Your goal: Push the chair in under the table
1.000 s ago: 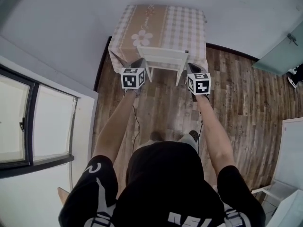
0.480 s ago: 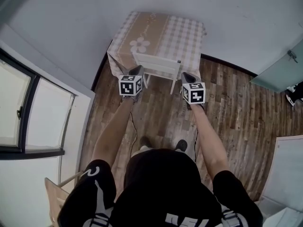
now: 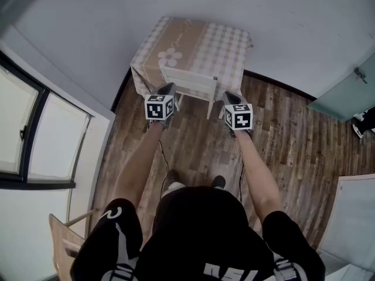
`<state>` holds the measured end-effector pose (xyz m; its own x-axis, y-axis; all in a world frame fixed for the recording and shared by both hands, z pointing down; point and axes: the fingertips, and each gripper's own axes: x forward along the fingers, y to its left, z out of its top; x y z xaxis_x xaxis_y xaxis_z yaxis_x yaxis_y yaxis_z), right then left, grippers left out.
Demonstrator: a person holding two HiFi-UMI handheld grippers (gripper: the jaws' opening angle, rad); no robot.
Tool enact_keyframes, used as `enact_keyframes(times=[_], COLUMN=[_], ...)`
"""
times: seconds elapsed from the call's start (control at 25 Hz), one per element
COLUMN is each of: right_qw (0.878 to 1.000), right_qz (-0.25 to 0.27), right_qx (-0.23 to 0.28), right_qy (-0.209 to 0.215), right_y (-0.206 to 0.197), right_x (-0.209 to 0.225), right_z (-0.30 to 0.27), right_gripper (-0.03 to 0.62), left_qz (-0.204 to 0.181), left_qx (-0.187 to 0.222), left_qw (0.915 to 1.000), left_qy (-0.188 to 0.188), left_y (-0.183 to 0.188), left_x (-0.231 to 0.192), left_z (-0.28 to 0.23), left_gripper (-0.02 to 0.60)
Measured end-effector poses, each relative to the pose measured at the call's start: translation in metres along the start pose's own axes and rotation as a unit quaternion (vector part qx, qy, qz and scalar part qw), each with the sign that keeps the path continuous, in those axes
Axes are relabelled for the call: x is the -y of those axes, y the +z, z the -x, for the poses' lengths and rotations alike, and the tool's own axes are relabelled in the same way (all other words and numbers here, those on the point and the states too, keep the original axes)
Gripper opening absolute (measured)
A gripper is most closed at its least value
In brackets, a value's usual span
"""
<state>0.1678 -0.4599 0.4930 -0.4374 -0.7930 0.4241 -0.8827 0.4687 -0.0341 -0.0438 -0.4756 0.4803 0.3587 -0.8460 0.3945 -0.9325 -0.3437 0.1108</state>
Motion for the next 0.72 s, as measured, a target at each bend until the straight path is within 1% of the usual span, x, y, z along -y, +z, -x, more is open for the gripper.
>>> enact_keyframes(times=[0.32, 0.72], right_qw=[1.0, 1.0], right_qz=[0.009, 0.013], right_qx=[-0.001, 0.0], right_qy=[0.006, 0.007], right_y=[-0.002, 0.0], right_x=[0.009, 0.018], right_z=[0.01, 0.011], right_gripper=[0.014, 0.014], left_qz=[0.002, -0.003], left_qx=[-0.002, -0.009], left_qw=[0.9999, 0.9999], left_qy=[0.01, 0.012], left_y=[-0.003, -0.006], left_x=[0.008, 0.015], left_z=[0.008, 0.01], left_gripper=[0.026, 0.026])
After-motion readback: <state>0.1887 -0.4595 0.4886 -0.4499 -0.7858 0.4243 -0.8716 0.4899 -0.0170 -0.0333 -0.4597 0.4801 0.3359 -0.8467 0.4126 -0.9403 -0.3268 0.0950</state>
